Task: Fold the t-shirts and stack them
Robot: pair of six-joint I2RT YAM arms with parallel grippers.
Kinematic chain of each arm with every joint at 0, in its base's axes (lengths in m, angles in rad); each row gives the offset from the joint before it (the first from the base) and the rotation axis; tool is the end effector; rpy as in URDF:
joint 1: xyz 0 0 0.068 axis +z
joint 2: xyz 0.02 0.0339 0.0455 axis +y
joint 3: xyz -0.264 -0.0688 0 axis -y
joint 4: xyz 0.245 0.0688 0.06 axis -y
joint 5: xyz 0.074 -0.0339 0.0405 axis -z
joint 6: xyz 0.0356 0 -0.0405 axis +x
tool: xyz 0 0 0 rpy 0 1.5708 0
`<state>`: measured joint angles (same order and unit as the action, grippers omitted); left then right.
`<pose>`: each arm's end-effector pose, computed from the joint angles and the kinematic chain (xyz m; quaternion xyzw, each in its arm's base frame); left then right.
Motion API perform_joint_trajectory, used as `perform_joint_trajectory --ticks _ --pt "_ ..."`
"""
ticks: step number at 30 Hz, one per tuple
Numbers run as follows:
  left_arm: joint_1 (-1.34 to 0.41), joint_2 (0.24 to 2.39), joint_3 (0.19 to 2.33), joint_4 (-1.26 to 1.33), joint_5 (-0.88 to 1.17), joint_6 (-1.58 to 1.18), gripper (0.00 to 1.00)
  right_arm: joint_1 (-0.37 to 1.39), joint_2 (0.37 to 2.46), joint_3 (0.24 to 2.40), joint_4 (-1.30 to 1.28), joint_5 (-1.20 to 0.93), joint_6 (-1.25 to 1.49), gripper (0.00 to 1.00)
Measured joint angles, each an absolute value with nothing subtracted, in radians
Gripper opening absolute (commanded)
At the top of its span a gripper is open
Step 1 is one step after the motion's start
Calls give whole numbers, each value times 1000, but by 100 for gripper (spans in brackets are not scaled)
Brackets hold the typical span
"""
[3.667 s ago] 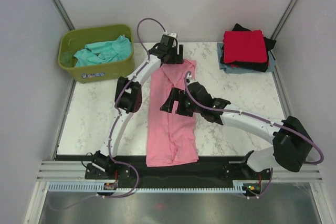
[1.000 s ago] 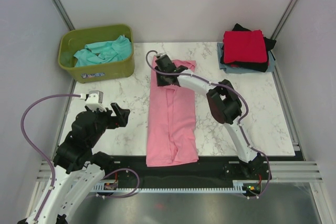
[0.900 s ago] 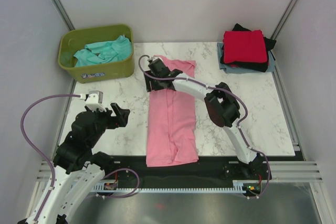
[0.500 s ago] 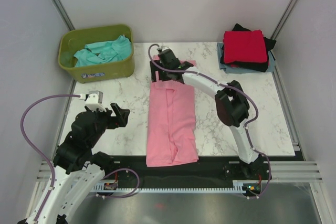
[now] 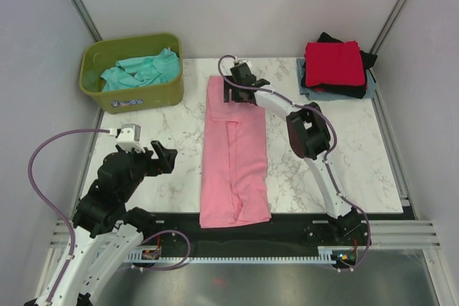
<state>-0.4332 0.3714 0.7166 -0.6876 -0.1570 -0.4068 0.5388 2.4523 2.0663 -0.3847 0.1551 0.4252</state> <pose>0.0814 -0.0315 0.3120 -0.0344 0.8152 -0.1758 0.5507 0.4763 0.2783 0.1687 -0.0220 0.9185 0.1168 0.3771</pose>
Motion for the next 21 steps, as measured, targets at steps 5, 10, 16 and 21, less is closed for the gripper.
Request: perform_joint_trajectory --ticks 5,10,16,21 --pt "-432 376 717 -687 -157 -407 90 530 2564 2220 -377 156 438 88" --pt "-424 390 717 -688 -156 -406 89 480 2699 2418 -336 147 487 88" --pt "-411 422 717 -687 -155 -406 88 409 2811 2515 -122 67 553 98" --pt "-404 439 717 -687 -155 -406 88 376 2833 2499 11 -63 573 98"
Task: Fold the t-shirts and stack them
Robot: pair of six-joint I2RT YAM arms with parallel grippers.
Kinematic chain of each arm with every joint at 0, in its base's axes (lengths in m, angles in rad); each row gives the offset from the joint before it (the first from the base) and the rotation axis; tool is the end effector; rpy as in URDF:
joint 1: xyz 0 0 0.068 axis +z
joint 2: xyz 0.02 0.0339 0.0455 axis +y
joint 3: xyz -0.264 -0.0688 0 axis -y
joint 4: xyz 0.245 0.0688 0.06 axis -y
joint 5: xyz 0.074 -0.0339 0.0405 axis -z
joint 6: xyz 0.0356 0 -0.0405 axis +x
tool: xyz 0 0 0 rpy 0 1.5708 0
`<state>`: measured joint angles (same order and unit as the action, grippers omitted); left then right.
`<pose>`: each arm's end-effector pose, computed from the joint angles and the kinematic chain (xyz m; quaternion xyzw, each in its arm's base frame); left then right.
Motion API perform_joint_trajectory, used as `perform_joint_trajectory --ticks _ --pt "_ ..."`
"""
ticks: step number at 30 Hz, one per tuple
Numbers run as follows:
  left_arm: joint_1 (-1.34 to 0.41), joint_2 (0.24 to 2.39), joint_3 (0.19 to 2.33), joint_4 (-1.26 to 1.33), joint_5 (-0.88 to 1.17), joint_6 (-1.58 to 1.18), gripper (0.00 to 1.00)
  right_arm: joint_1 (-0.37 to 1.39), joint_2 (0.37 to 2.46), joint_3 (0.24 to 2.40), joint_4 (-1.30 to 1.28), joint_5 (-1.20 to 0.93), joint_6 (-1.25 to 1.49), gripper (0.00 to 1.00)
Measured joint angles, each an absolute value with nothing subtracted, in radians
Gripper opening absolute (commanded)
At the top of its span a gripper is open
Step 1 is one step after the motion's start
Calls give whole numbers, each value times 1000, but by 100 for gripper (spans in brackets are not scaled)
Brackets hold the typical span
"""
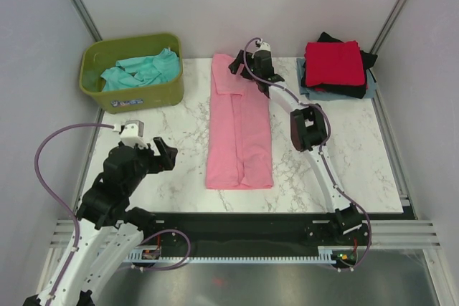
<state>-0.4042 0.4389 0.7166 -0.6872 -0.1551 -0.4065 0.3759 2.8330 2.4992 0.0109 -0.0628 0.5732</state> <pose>0.0944 -0.0344 0.3071 -0.0435 0.8335 -0.1561 0.5281 0.5820 0.2321 0.1353 0.0616 0.8090 0.2895 0.5078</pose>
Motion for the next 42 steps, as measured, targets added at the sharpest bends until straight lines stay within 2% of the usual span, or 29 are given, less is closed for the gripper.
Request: perform_joint_trajectory --ticks 5,11,15,19,22,25,28,31,37,42 --pt "-394 454 717 -686 -146 -406 89 368 2789 2381 119 -207 555 98" --pt "-390 622 720 -650 -42 -412 90 379 2552 2166 74 -288 523 98" --pt "-392 756 713 -601 -5 -466 89 387 2225 1900 26 -269 491 98" --pt "-405 821 661 -546 14 -530 86 388 1806 1573 -43 -179 490 98" --pt "-426 855 591 -490 34 -579 85 387 1501 1263 -83 -138 529 96" --pt "-454 889 538 -450 38 -622 82 390 1311 980 -123 -112 589 92" --pt "-493 920 500 -411 38 -665 80 424 1216 723 -190 -81 669 89" --pt "-541 956 482 -381 32 -705 80 500 1169 554 -262 -57 744 86" --pt "-579 997 430 -322 28 -765 78 593 1089 444 -257 -40 848 78" --pt "-580 1021 387 -258 30 -796 75 632 1129 430 -196 -29 891 63"
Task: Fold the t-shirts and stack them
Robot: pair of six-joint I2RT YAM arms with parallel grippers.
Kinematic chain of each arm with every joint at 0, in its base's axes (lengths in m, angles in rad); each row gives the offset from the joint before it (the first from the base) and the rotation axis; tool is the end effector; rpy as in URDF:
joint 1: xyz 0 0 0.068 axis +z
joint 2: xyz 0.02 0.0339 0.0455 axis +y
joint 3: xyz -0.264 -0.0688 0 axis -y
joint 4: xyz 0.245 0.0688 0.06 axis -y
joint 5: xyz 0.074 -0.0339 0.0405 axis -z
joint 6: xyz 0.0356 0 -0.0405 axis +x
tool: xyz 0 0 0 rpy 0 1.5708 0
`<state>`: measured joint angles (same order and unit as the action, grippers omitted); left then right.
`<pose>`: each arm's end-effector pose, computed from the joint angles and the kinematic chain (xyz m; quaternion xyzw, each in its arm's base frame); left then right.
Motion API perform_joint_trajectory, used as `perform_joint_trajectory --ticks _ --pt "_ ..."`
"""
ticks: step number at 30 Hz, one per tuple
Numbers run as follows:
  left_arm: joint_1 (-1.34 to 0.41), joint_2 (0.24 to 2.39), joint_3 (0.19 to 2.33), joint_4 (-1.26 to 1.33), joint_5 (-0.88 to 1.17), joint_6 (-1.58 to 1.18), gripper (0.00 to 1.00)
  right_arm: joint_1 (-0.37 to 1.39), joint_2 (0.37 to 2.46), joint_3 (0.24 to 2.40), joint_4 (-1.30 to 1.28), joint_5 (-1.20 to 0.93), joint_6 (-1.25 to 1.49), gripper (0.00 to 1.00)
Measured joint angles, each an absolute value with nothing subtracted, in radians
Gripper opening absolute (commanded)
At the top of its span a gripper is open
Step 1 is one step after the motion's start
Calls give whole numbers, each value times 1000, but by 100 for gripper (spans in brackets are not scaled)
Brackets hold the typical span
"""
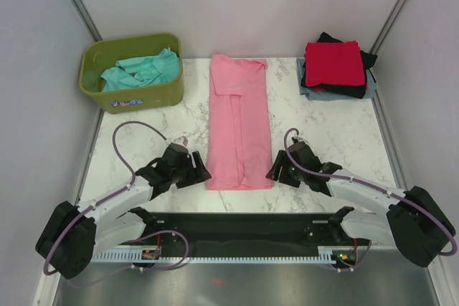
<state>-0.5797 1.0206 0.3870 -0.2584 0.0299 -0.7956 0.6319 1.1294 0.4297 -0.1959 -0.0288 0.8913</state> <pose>0.1531 -0.1015 0.1565 -0.0966 0.9379 -0.2222 0.2483 0.1622 0.1200 0.1548 0.1173 0.9361 0.2384 0.2303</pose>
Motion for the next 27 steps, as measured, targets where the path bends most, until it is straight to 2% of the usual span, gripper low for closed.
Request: perform_joint_trajectory --ticks 9,12,14,16,20,23,27 --pt "-598 1031 363 -180 31 -826 71 668 1153 393 -120 -29 943 29" --pt "-611 1031 355 -162 31 -839 69 677 1153 381 -118 -29 954 22" --pt "-622 1031 350 -154 30 -846 68 679 1153 379 -115 -29 957 22" --pt "-632 1023 340 -146 28 -853 67 679 1153 374 -108 -30 963 26" --pt "-636 999 322 -143 28 -867 63 684 1153 374 -93 -36 973 41" --pt "-637 995 319 -146 28 -875 61 688 1147 373 -86 -41 976 41" --pt "-644 991 315 -146 27 -885 58 692 1143 367 -87 -44 978 33"
